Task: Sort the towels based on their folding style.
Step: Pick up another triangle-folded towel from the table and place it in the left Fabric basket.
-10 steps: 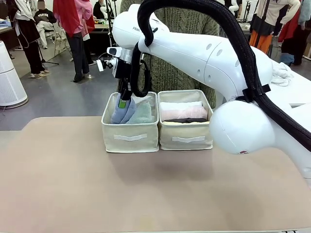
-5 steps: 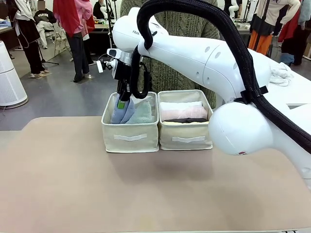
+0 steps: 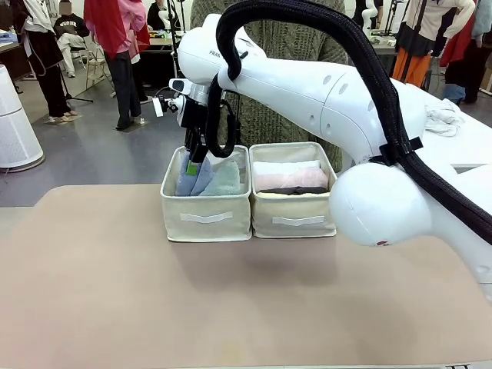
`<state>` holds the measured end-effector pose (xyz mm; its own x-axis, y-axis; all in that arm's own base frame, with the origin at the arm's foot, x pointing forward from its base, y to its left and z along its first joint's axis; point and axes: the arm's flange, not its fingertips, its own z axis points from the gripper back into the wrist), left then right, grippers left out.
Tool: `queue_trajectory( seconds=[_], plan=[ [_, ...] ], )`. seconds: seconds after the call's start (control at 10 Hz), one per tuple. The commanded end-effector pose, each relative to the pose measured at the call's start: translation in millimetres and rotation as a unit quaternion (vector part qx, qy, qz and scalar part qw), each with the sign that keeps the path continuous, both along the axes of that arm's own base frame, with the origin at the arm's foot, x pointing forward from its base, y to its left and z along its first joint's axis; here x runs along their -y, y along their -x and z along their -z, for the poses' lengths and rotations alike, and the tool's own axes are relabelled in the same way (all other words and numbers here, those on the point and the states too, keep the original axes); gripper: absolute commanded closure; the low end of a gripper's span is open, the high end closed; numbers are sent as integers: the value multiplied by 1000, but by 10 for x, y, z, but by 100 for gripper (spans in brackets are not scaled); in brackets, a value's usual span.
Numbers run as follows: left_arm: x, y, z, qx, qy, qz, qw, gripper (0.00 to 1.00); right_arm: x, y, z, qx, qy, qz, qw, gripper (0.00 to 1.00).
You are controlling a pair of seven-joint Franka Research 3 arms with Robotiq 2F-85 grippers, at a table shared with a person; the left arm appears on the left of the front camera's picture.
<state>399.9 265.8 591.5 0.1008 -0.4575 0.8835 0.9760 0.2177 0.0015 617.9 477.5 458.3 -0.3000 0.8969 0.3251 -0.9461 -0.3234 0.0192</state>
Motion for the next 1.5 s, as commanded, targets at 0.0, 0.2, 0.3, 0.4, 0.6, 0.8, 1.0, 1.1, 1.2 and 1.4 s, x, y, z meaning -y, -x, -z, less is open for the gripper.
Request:
queue_trajectory(
  seconds=[0.0,0.2,0.3,0.4,0.6,0.8,1.0,1.1,1.2,1.4],
  plan=[
    [14,24,-17,-5,6,-7,1000,0,-235,-368,-102,-5,-6,-13,1000,0],
    [14,24,-17,-5,6,-7,1000,0,-239,-375,-110,-5,-6,-13,1000,1],
    [14,24,-17,-5,6,-7,1000,0,-237,-370,-102,-6,-5,-13,1000,0],
    [14,24,-17,-5,6,-7,1000,0,-235,-373,-103,-6,-5,-12,1000,0],
    [14,24,-17,-5,6,-7,1000,0,-237,-378,-107,-4,-4,-12,1000,0],
    [14,24,-17,-5,6,-7,1000,0,-228,-377,-175,5,-6,-8,1000,0],
    [14,24,-17,-5,6,-7,1000,0,-209,-343,-274,17,-5,-6,1000,0],
    [14,24,-17,-5,6,-7,1000,0,-180,-328,-356,26,1,5,1000,0],
    [14,24,-17,-5,6,-7,1000,0,-134,-285,-454,34,-1,9,999,0],
    [14,24,-17,-5,6,-7,1000,0,16,-144,-665,46,3,27,999,0]
  ],
)
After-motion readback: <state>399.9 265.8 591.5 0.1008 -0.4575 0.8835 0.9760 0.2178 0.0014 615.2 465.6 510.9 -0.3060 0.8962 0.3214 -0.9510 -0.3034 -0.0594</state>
